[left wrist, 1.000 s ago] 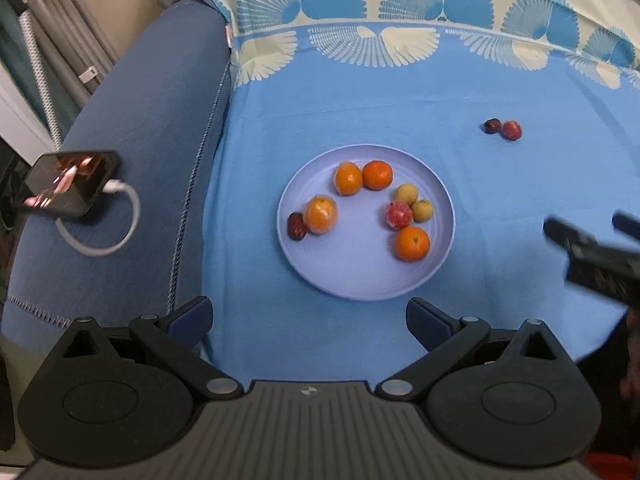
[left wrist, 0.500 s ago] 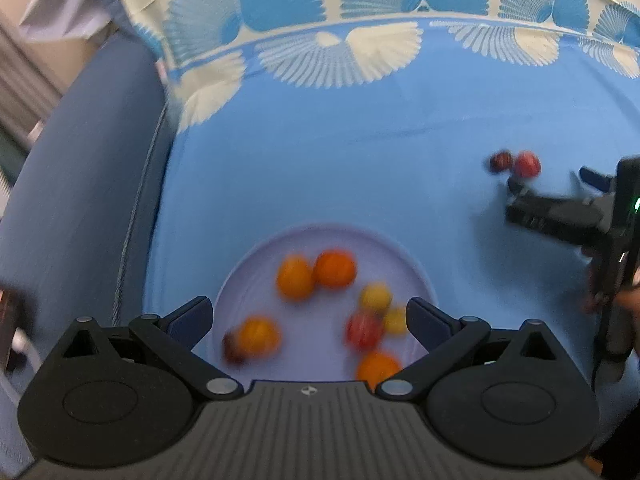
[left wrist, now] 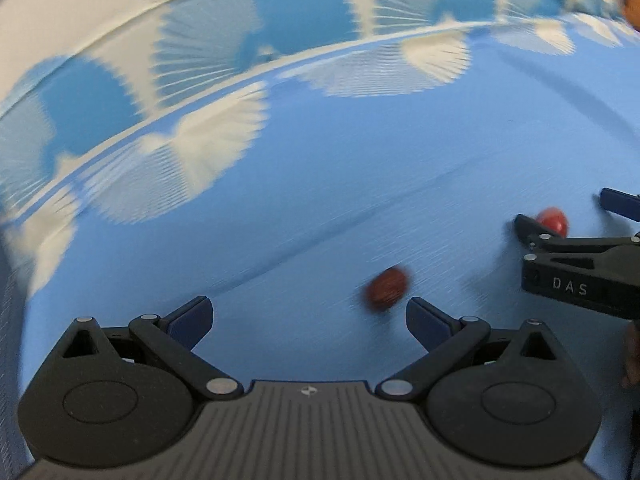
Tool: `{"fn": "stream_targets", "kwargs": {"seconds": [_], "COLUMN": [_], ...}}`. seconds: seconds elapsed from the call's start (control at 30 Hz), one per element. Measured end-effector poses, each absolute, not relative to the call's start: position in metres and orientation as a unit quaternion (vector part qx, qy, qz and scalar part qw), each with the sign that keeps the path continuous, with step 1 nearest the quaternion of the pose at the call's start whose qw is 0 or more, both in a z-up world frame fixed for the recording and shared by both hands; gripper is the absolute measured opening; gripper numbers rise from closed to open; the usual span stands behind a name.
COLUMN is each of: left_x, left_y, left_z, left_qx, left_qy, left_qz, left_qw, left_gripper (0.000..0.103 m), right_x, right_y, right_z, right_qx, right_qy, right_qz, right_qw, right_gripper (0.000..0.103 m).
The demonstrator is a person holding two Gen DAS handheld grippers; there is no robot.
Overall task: Organize fruits
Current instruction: 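Grasp the dried brown jujube with the left tool while the right tool grasps a red jujube, then carry the brown jujube and red jujube to the plate and release them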
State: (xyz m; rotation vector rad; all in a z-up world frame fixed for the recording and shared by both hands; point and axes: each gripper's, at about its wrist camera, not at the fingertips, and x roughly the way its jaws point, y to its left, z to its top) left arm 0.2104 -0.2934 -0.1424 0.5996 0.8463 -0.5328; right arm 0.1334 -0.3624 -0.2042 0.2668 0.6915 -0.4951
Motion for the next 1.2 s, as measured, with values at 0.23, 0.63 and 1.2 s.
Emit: {"fn": "stream_targets", "kwargs": {"seconds": [0.23,0.63,1.2], "left_x": [0.211,0.196,0.048], "left_y": [-0.312,-0.276,-0.049], "left_z": [-0.165,-0.112,0.034], "left_qx": [0.284,0.202,0.151], "left_qy": [0.392,0.419,0.429], "left_qz": [-0.301,-0.308,-0.158], "left_qw": [0.821,0.83,0.876], "left_gripper": [0.102,0.03,0.03], "right_x": [0.127,0.121,-0.062], "right_y": [-0.367,-0.345,-0.269], "right_z": [-0.209,-0.193,-0.036], "right_qx": [0.144,0.158,0.153], "right_qy": [0.344,0.325,0.3], "right_qz": [-0.25,-0.243,-0.115], "right_qw": [0.893,0.9,0.935], "right_gripper": [0.102,0.029,0.029]}}
